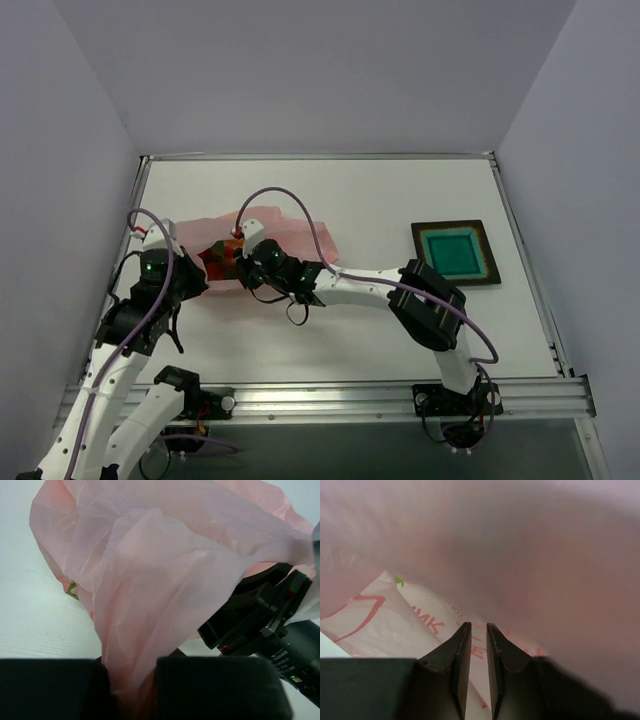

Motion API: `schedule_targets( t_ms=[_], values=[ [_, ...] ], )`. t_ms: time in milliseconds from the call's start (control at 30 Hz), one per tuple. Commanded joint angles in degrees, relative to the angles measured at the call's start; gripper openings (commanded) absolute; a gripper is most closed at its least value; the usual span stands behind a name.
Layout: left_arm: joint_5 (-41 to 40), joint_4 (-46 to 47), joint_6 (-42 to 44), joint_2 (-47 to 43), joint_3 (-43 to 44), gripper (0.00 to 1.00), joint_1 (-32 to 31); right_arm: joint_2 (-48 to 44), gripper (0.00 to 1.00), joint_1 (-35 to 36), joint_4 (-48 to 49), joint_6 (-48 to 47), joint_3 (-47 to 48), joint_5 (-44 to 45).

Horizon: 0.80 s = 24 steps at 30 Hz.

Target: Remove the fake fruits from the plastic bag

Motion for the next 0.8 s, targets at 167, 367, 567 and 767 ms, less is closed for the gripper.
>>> schedule_targets(
  t_ms=[167,367,567,767],
  values=[
    [1.65,-3.39,-0.87,-2.34,-0.11,0.02,-0.43,-5.40,0.40,4.07,10.32,4.99,-12.54,1.29],
    [2.18,-4.45,0.36,-1.71,1.99,0.02,-0.97,-6.55,0.68,3.55,10.68,2.81,-10.64,4.82],
    [4.11,-5.59,5.62,-0.66,5.69,0.04,-0.97,-1.89,0.63,3.37,12.68,3.32,-3.34,11.31],
    [3.32,-4.54,5.81,-2.42,3.67,0.04,-1.06,3.03,0.62,3.19,16.21,5.08,1.32,14.76]
  ],
)
